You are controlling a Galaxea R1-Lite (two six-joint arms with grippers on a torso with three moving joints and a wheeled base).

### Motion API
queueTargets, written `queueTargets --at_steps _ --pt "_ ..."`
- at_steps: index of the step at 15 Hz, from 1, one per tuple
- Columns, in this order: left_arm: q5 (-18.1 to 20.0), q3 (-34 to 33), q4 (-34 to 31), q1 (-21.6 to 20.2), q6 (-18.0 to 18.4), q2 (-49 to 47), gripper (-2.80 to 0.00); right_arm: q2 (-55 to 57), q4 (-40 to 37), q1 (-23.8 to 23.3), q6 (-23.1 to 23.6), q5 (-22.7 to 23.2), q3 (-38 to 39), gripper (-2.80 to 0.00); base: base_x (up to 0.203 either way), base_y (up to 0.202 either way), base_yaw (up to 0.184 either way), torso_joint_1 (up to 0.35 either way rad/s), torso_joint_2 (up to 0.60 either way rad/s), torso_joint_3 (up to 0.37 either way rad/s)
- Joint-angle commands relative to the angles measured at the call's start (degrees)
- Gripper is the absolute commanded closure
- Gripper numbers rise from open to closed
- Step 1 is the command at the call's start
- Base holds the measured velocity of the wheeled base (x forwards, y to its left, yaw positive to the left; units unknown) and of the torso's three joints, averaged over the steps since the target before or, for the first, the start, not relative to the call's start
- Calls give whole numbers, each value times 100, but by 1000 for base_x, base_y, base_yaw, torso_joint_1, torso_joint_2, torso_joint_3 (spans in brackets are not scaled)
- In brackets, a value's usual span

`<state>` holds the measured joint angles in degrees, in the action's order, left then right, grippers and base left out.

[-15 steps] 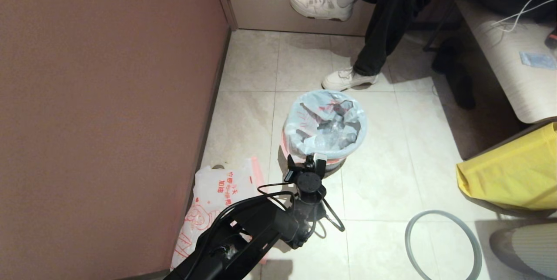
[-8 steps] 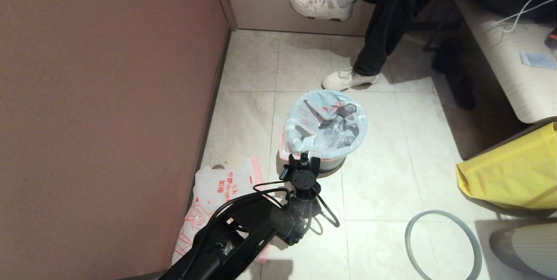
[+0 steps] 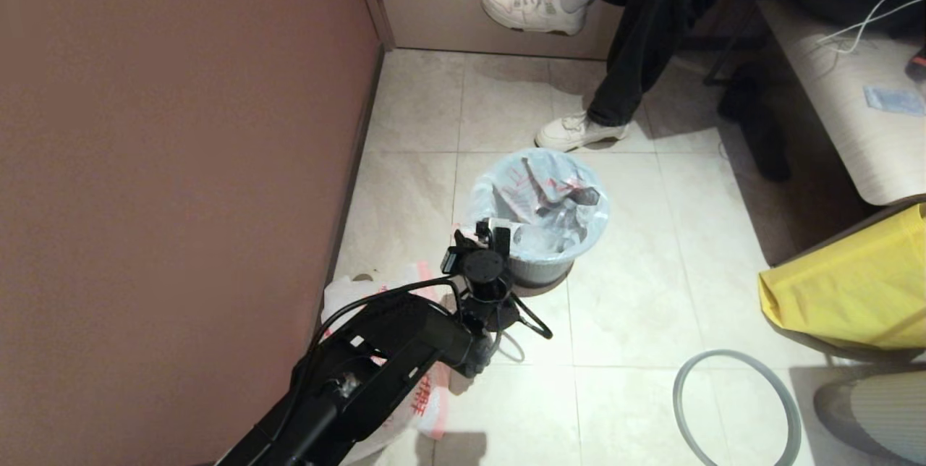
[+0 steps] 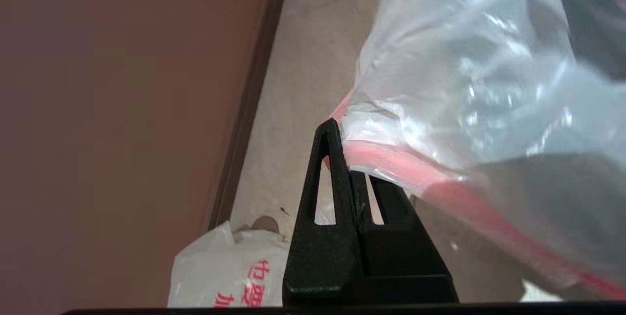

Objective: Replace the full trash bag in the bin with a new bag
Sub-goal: Place the trash bag on the floor

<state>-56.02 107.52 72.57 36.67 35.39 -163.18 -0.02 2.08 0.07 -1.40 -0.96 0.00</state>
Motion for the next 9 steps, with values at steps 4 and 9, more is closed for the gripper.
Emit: queueTargets --at_steps 4,9 --pt "-114 58 63 -80 21 393 0 2 6 1 0 0 0 0 0 0 0 0 0 0" --pt "-120 146 88 -55 -3 685 0 2 2 1 0 0 0 0 0 0 0 0 0 0"
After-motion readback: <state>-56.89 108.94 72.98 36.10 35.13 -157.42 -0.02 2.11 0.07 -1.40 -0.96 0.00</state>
